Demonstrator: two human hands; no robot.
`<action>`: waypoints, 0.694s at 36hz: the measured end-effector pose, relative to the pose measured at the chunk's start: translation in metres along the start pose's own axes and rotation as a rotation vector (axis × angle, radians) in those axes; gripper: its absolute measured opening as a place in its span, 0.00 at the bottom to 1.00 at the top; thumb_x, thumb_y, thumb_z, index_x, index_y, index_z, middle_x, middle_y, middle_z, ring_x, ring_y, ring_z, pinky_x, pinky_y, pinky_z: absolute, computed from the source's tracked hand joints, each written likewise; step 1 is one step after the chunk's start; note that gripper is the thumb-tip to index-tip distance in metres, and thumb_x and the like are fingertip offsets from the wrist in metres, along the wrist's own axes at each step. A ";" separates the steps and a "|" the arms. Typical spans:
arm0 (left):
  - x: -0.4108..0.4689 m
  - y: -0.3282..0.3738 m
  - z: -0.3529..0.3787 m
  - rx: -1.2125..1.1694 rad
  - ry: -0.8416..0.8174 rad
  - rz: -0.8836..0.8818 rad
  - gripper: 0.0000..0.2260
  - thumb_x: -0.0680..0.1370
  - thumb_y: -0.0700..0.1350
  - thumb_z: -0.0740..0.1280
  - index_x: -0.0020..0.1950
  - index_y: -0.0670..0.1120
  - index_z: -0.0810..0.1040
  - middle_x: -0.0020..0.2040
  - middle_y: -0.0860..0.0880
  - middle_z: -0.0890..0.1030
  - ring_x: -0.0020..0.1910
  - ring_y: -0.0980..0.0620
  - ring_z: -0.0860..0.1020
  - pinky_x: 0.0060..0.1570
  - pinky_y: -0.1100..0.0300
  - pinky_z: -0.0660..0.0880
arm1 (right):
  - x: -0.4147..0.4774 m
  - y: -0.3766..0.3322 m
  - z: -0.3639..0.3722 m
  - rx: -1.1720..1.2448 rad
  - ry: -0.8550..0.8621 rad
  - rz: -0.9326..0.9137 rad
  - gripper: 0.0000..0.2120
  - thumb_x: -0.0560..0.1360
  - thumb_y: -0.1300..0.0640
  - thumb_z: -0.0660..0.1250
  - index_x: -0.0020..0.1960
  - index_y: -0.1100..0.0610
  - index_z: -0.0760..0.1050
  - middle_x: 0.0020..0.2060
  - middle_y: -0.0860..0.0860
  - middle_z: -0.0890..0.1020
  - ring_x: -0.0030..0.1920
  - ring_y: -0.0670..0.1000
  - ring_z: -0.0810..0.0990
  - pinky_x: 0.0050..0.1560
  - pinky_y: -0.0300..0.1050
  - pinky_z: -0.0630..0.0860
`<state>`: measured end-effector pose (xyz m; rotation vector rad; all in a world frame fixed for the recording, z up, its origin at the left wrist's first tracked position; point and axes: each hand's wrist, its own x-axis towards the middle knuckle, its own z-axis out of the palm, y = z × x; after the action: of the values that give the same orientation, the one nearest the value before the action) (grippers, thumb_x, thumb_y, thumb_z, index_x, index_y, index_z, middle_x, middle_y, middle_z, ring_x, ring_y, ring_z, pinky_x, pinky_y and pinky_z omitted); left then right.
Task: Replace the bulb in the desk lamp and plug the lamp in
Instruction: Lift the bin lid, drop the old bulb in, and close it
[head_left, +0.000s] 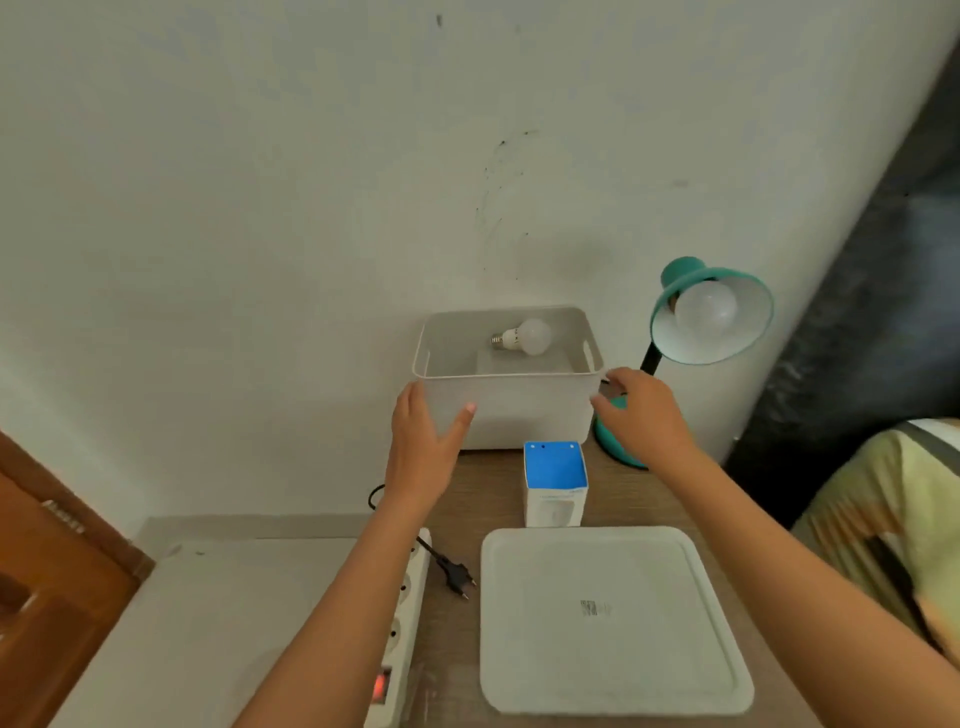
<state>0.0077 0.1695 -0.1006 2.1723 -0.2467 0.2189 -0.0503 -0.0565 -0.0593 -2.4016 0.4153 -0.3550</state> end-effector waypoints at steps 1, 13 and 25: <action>-0.016 0.000 0.002 -0.010 -0.001 0.011 0.28 0.75 0.62 0.61 0.69 0.46 0.64 0.67 0.46 0.68 0.67 0.49 0.66 0.65 0.53 0.67 | -0.015 0.010 -0.001 -0.003 0.000 0.034 0.21 0.76 0.57 0.64 0.67 0.63 0.69 0.64 0.60 0.75 0.64 0.58 0.72 0.62 0.46 0.67; -0.191 -0.042 0.046 0.129 -0.240 -0.149 0.29 0.77 0.57 0.62 0.72 0.42 0.61 0.71 0.44 0.65 0.69 0.47 0.65 0.67 0.53 0.64 | -0.174 0.117 0.017 -0.145 -0.167 0.360 0.29 0.77 0.49 0.61 0.74 0.59 0.57 0.72 0.58 0.66 0.71 0.57 0.66 0.69 0.50 0.63; -0.214 -0.054 0.070 0.249 -0.267 -0.163 0.34 0.79 0.56 0.57 0.76 0.40 0.46 0.78 0.43 0.48 0.76 0.46 0.46 0.73 0.55 0.42 | -0.209 0.130 0.039 -0.025 -0.013 0.297 0.28 0.77 0.53 0.62 0.73 0.62 0.58 0.69 0.60 0.68 0.69 0.59 0.67 0.69 0.51 0.63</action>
<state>-0.1803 0.1628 -0.2359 2.4556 -0.1983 -0.1422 -0.2533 -0.0487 -0.2034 -2.3198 0.7622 -0.2017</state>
